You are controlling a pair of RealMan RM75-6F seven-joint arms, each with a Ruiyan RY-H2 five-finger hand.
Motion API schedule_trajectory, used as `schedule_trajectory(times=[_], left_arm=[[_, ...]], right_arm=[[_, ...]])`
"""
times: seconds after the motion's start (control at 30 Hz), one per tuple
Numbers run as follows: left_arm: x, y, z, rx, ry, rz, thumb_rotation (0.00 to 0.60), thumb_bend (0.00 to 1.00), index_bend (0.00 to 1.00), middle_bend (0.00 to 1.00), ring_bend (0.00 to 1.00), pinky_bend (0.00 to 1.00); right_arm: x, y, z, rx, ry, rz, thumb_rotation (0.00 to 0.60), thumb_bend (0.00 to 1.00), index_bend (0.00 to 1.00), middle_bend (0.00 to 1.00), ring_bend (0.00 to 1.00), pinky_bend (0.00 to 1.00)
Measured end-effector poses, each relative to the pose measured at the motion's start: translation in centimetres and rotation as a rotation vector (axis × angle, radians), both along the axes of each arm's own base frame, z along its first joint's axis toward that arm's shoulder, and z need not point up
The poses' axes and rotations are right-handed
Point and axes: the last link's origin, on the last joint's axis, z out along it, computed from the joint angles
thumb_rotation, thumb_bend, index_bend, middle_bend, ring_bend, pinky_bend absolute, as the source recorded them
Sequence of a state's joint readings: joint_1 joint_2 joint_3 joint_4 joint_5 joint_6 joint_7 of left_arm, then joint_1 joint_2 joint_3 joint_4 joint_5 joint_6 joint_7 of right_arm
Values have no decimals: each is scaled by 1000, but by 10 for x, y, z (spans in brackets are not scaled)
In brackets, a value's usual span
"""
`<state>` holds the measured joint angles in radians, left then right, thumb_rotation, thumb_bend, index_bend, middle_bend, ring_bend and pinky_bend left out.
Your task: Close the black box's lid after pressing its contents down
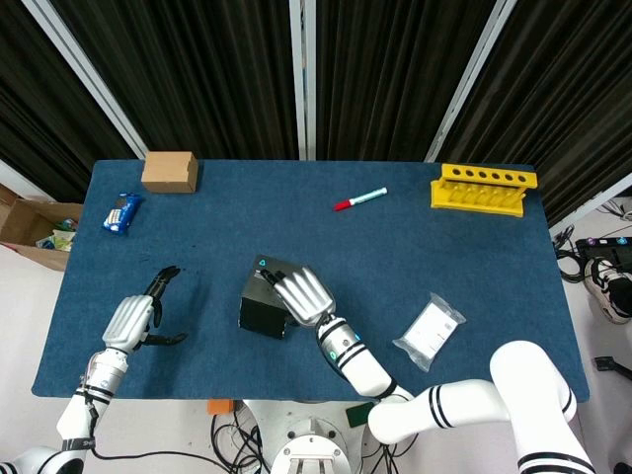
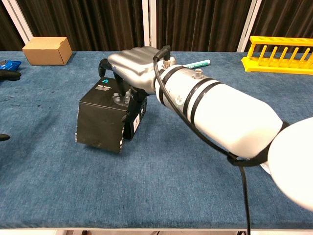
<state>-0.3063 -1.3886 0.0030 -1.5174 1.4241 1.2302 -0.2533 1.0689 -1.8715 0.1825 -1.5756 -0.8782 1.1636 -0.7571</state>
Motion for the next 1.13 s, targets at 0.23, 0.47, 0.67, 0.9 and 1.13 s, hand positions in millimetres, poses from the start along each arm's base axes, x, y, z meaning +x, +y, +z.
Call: schedule_trajectory(times=[0.23,0.47,0.67,0.9,1.13], left_arm=[[-2,1,4,20,21,-3,600,0,51,26,701,925],[-15,3,25,154,196,-14,600,0,69,45,635,882],[-41,-9,68,347,380,26,600,0,120,59,380,526],[-64,-44,125,500,462,53,600,0,162,110,215,321],[-63,-86,134,434,473,39,600,0,162,110,209,299]], right_arm=[[-5,4,25,-20,32,20,600,18,226,378,852,1000],[-43,-2,71,-116,2,-4,600,101,224,330,619,862],[-111,-8,137,-242,-87,-97,600,177,225,290,335,432],[-213,19,228,-365,-79,-225,600,181,175,222,206,251],[-277,68,267,-386,-147,-366,600,181,149,199,197,238]])
